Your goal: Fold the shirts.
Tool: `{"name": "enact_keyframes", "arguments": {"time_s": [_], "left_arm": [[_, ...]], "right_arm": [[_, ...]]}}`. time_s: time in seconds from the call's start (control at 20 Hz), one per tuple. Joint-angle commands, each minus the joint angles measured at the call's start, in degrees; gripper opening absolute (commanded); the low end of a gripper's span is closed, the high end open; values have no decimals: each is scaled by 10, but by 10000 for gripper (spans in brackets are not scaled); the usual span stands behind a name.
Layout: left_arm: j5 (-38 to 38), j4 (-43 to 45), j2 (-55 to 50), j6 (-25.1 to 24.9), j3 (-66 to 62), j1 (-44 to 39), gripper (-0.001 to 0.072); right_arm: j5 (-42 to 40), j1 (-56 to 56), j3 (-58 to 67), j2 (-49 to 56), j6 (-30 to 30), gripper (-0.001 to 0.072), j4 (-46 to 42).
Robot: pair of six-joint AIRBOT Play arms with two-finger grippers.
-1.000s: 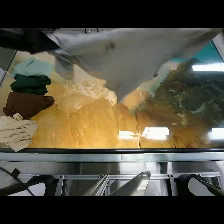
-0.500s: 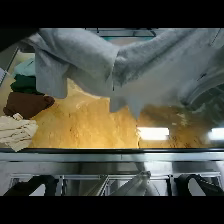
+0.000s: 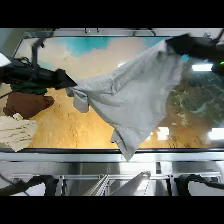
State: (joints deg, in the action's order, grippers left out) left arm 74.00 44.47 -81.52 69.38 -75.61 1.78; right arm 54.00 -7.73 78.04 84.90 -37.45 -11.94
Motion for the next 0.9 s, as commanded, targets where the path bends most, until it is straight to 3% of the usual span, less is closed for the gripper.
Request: {"name": "enact_keyframes", "arguments": {"time_s": [0.0,0.05,0.1,0.3,0.4,0.5,0.65,0.85], "left_arm": [[-3,-55,-154,-36,-6,45,269],[9,-80,-191,-38,-31,59,514],[34,-103,-225,-38,-66,76,720],[140,-91,-269,-21,-202,162,720],[178,-26,-263,17,-213,195,719],[212,-2,-250,18,-161,209,718],[191,69,-219,-1,-39,201,701],[124,12,-221,-53,56,175,700]], "right_arm": [[-44,10,28,169,2,309,-6],[-33,7,50,195,0,426,-5],[-7,-1,73,207,-4,426,-13],[101,-81,114,161,-146,425,-149],[184,-124,90,130,-187,363,-195],[229,-148,10,88,-198,363,-204],[197,-167,-136,6,-186,364,-208],[165,-155,-246,-84,-181,365,-206]]}}
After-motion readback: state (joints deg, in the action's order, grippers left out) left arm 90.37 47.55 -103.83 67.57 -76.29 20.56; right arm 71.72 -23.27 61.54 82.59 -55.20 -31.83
